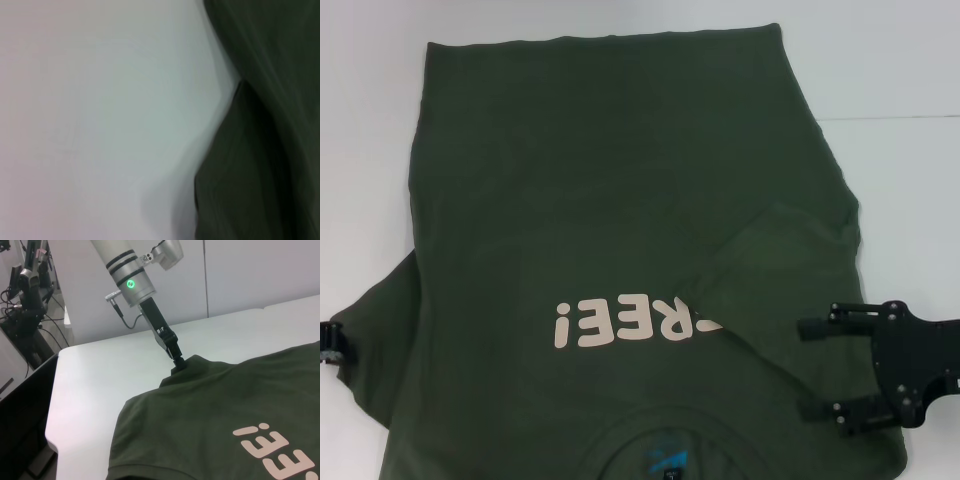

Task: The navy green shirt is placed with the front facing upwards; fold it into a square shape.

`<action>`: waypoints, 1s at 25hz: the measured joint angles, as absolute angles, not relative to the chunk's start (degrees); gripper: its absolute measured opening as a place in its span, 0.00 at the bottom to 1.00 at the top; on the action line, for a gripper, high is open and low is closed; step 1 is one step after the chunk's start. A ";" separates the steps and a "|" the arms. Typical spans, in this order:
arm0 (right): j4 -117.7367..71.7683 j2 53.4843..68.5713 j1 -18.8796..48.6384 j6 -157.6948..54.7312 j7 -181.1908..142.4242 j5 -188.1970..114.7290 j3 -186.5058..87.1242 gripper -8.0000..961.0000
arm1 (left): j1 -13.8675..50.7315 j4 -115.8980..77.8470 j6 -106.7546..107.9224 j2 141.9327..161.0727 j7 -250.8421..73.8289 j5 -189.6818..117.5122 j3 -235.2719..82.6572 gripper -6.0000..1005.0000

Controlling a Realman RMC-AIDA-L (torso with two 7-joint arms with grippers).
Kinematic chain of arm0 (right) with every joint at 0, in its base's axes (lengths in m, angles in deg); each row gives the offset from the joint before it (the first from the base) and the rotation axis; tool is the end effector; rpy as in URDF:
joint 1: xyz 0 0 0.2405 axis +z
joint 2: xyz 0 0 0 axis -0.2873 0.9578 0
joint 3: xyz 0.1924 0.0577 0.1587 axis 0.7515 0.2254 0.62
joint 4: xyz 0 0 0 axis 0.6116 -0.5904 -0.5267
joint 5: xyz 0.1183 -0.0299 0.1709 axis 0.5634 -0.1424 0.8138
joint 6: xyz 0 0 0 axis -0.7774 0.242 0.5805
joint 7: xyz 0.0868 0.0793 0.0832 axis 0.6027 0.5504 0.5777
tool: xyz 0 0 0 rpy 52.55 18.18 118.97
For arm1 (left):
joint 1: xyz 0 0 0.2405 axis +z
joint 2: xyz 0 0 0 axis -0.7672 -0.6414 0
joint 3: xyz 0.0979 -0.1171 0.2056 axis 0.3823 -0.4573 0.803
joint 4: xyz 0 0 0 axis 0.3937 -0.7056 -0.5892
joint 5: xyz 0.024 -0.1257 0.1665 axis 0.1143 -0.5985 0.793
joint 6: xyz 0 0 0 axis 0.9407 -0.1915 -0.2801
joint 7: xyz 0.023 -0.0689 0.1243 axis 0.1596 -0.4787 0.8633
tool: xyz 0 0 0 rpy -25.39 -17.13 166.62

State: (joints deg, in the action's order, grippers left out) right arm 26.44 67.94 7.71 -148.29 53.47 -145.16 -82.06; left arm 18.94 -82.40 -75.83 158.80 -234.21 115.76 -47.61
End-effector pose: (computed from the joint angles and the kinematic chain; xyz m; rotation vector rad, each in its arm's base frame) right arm 0.2688 0.2851 0.0290 -2.9469 0.3608 0.5367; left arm -0.3301 0.3331 0.0703 -1.9070 -1.7167 0.1421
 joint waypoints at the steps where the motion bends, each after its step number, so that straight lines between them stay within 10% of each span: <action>1: 26.44 67.98 7.70 -148.29 53.47 -145.16 -82.06 0.96 | 19.00 -82.48 -75.82 158.83 -234.19 115.76 -47.42 0.06; 25: 25.84 68.00 7.68 -147.58 54.06 -145.15 -81.98 0.96 | 21.77 -87.29 -70.87 157.82 -233.92 116.02 -48.56 0.04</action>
